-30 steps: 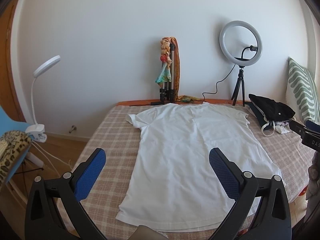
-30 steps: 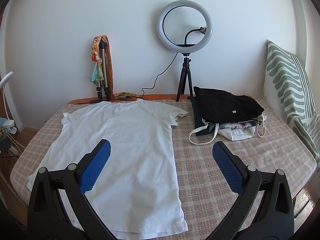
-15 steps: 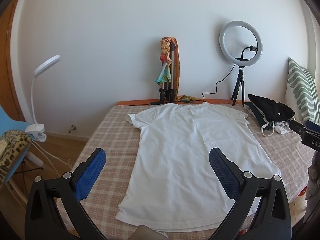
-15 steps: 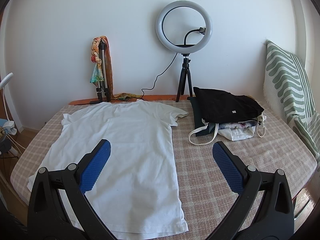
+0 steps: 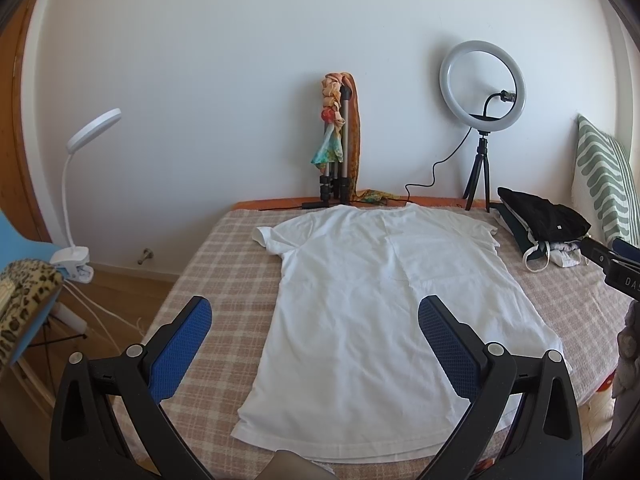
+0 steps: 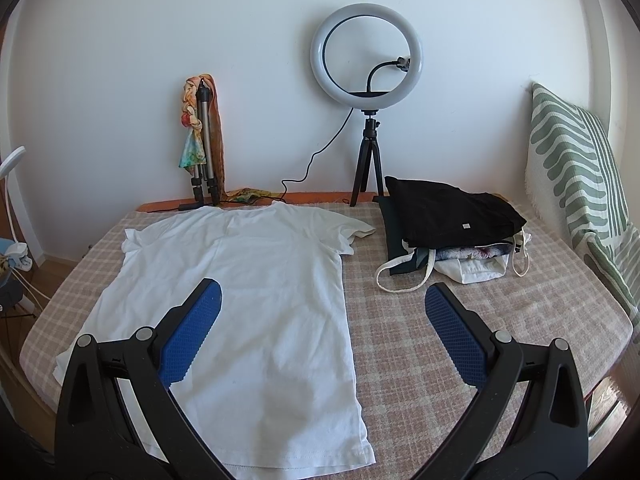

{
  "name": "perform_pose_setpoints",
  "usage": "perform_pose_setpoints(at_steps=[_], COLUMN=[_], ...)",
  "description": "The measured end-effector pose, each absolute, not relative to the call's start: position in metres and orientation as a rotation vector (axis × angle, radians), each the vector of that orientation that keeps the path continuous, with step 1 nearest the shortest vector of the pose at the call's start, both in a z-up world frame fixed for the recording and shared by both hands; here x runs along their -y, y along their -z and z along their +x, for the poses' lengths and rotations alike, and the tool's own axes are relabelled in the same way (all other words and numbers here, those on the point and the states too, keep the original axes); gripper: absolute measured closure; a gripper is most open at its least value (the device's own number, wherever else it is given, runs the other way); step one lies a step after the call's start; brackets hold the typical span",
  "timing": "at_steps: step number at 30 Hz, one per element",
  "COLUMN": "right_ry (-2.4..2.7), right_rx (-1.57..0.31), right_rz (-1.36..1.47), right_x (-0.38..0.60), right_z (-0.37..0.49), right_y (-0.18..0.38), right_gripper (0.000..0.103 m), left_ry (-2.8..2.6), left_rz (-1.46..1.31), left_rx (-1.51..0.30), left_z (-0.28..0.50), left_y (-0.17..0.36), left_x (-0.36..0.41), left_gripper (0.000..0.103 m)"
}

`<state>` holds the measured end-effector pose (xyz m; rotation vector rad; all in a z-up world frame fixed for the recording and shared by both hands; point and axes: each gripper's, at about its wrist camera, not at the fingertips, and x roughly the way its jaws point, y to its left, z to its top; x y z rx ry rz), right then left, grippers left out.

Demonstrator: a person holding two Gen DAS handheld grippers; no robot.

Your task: Fold small clothes

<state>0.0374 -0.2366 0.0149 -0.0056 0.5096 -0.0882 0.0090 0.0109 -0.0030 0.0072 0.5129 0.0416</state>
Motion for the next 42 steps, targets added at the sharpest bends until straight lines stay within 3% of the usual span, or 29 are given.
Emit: perform_pose_setpoints(at_steps=[21, 28, 33, 39, 42], right_ry=[0.029, -0.121, -0.271, -0.389, -0.436], right_rx=[-0.509, -0.588, -0.669, -0.766, -0.819], right_rz=[0.021, 0.077, 0.035, 0.059, 0.068], right_x=[0.229, 0.204, 0.159, 0.109, 0.081], right_z=[0.048, 0.085, 0.128, 0.188, 0.218], right_y=[-0.012, -0.009, -0.016, -0.019, -0.015], right_gripper=[0.000, 0.000, 0.000, 0.013, 0.018], left_ry=[-0.040, -0.044, -0.060, -0.054, -0.034], left_rz=[-0.021, -0.105, -0.178, -0.290, -0.332], left_rx=[-0.571, -0.611, -0.687, -0.795, -0.847], left_z=[0.012, 0.011, 0.013, 0.011, 0.011], left_y=[0.020, 0.039, 0.060, 0.093, 0.107], left_x=[-0.026, -0.057, -0.084, -0.111, -0.115], left_gripper=[0.000, 0.001, 0.012, 0.021, 0.033])
